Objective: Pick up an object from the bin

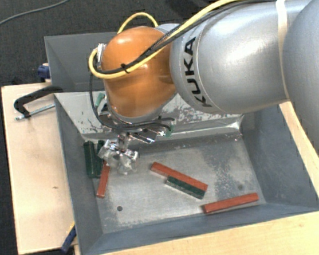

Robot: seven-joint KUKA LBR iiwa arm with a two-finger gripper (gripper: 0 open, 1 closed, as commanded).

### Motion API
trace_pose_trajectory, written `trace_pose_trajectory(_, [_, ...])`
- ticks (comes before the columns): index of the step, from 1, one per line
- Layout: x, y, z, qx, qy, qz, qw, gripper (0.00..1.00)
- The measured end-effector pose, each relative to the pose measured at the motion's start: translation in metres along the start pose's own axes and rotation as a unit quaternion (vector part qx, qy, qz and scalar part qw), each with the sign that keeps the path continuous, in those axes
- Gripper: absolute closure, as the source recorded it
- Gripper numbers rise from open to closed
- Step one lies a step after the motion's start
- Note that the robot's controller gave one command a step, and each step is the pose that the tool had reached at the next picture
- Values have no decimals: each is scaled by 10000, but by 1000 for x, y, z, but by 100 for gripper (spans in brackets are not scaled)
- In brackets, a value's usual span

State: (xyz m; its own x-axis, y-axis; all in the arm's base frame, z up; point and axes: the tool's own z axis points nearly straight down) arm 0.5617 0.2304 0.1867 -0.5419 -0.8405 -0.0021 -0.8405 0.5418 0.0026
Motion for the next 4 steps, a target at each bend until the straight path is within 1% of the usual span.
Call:
trace_pose_trajectory(1, [1, -2, -1, 11, -7, 13, 10000, 0])
trace_pose_trajectory(2, [-10, -29, 118, 14, -13, 627, 9980, 0])
trace_pose_trajectory(3, [-16, -28, 114, 35, -27, -2118, 9773, 0])
trace_pose_trajectory(4, [-13, -27, 114, 20, -20, -2009, 9796, 0])
